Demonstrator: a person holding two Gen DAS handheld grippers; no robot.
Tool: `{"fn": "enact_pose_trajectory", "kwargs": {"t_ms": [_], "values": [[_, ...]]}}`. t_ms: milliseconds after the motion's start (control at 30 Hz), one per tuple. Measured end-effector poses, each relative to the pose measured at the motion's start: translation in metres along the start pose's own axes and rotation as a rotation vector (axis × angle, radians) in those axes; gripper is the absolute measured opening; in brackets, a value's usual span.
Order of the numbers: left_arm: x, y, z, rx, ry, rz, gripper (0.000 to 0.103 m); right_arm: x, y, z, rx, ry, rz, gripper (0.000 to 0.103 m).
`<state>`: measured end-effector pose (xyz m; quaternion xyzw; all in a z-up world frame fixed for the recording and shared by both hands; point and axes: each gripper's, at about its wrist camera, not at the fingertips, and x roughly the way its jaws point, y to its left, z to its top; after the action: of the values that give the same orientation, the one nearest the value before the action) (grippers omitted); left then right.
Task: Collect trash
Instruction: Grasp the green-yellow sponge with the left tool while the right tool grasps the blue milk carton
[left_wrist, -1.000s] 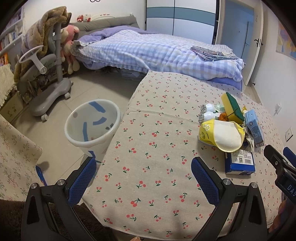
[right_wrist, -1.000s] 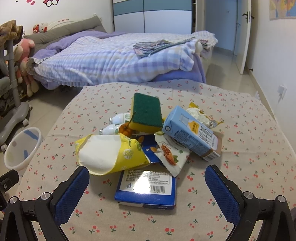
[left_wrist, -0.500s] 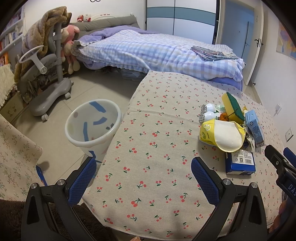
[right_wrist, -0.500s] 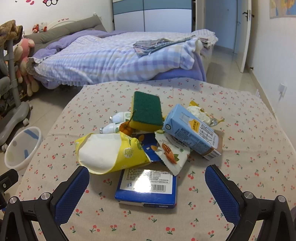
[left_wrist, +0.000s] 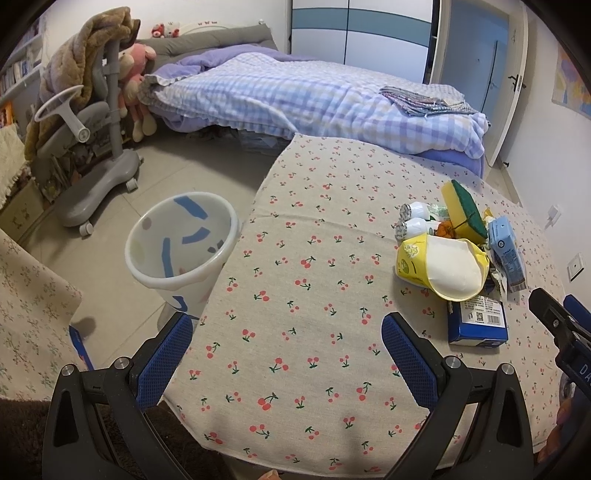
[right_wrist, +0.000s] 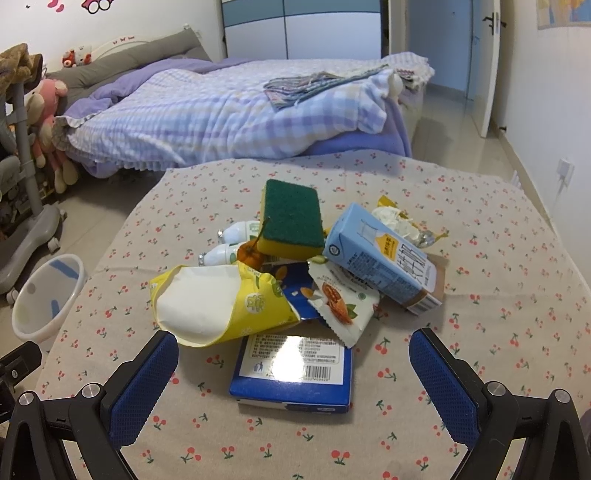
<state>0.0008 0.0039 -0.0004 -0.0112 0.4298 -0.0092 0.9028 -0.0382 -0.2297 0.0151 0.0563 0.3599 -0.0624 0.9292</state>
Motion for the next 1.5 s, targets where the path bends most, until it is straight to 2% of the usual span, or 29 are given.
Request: {"fn": "enact_pose_trajectory", "kwargs": {"t_ms": [133, 233, 300, 467, 567, 733, 833, 1067, 1167, 1333, 1500], "values": [[0.005, -0.004, 0.01, 0.019, 0.028, -0.015, 0.103, 0.004, -0.004, 0.006, 0.001, 0.046, 0.022, 0.103], [0.014, -0.014, 0.026, 0.076, 0.087, -0.041, 0.103, 0.01, -0.016, 0.017, 0.025, 0.094, 0.027, 0.103], [0.017, -0.018, 0.033, 0.091, 0.102, -0.054, 0.103, 0.013, -0.03, 0.028, 0.071, 0.123, 0.036, 0.103], [0.032, -0.044, 0.07, 0.161, 0.173, -0.142, 0.103, 0.023, -0.068, 0.063, 0.152, 0.157, 0.016, 0.103], [0.047, -0.059, 0.089, 0.186, 0.203, -0.169, 0.103, 0.04, -0.089, 0.078, 0.205, 0.215, 0.038, 0.103], [0.079, -0.067, 0.099, 0.133, 0.264, -0.245, 0.103, 0.077, -0.113, 0.08, 0.283, 0.293, 0.033, 0.103], [0.098, -0.068, 0.101, 0.085, 0.327, -0.303, 0.1, 0.099, -0.116, 0.079, 0.268, 0.355, 0.042, 0.103], [0.113, -0.085, 0.117, 0.047, 0.351, -0.38, 0.093, 0.133, -0.122, 0.087, 0.218, 0.416, 0.095, 0.103], [0.121, -0.103, 0.128, 0.059, 0.37, -0.408, 0.083, 0.137, -0.124, 0.085, 0.19, 0.453, 0.132, 0.103], [0.139, -0.134, 0.147, 0.043, 0.42, -0.487, 0.079, 0.137, -0.121, 0.082, 0.122, 0.482, 0.169, 0.103], [0.166, -0.17, 0.153, 0.02, 0.513, -0.562, 0.075, 0.135, -0.132, 0.079, 0.179, 0.485, 0.174, 0.103]]}}
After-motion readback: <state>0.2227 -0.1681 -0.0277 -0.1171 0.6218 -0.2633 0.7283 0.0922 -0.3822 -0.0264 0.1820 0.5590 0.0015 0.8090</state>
